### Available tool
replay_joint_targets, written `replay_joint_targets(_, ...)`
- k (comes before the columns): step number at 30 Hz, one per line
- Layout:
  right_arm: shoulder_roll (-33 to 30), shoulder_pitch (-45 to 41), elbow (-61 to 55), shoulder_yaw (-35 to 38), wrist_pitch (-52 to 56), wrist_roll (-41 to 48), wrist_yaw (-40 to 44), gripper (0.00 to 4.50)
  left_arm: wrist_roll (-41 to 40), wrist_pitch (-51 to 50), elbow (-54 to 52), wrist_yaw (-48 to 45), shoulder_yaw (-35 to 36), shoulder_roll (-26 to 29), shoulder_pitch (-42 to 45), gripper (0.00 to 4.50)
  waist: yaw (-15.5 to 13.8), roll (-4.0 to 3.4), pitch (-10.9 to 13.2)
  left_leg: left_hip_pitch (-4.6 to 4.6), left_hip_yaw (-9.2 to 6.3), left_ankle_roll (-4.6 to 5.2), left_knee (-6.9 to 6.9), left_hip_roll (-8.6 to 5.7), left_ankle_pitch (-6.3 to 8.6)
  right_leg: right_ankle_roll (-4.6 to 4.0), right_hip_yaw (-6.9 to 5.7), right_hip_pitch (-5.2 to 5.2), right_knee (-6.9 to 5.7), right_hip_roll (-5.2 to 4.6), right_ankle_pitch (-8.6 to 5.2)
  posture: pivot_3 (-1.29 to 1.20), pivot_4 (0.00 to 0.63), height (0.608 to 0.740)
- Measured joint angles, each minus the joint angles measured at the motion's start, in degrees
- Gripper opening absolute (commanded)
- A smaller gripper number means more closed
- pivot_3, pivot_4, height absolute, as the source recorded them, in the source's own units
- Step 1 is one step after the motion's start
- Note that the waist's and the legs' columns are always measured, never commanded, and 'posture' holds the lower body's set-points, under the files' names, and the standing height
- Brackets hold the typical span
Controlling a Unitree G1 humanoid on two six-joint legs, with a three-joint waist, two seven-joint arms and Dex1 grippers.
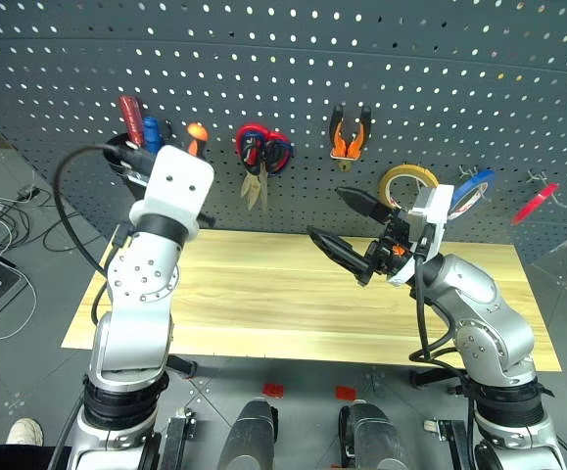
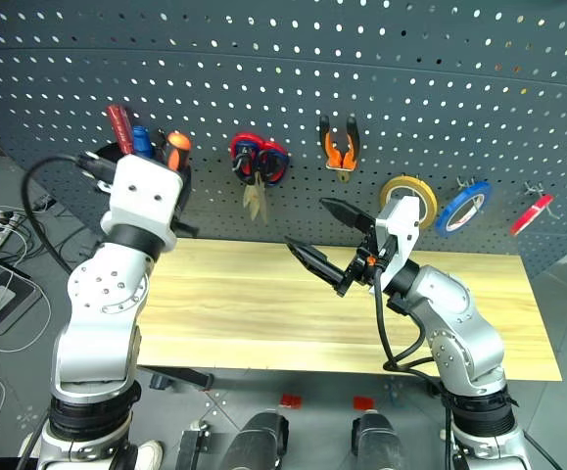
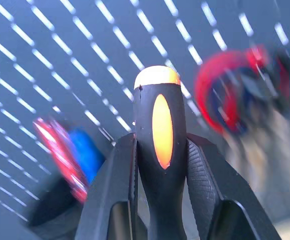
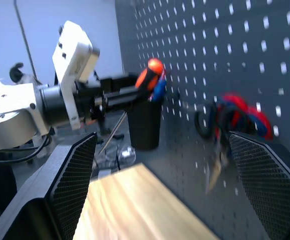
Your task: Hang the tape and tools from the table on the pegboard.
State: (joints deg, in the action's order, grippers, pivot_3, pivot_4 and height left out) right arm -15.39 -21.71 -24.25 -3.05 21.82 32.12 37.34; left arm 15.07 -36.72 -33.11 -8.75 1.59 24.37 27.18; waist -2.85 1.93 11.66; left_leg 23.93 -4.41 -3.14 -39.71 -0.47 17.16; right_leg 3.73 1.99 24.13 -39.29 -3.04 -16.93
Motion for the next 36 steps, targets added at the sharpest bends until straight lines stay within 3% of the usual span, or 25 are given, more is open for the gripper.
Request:
replay_joint_targets(8,3.4,-2.3,1.6,-1.0,-1.2,0.0,-0.9,4.5,-0.4,8.0,15.9,4.1,4.6,1.2,15.3,0.99,-1.0,0.04,-2.3,-0.08,0.06,0.0,-0.05,-0.08,0.0,0.0,0.06,-0.07,0.0,0.01,0.0,0.17,0.071,0.74)
replay_joint_targets(16,4.5,-4.2,2.0,-1.4,-1.3,-0.7,-2.6,4.5,-1.5,17.0,28.8,5.8,5.0,1.1,21.6,0.99,-0.9,0.04,-3.5,-0.12,0.11,0.01,-0.1,-0.09,0.0,0.0,0.07,-0.07,-0.09,0.02,0.0,0.14,0.078,0.74)
replay_joint_targets(36,2.9,-4.2,2.2,-1.5,-1.3,-3.9,-4.2,4.5,-6.1,23.0,42.3,9.5,7.5,-0.7,17.7,0.99,1.7,0.02,-3.7,-0.24,-0.04,0.02,-0.11,-0.14,0.01,0.0,0.06,-0.01,-0.6,-0.02,0.0,0.12,0.113,0.74)
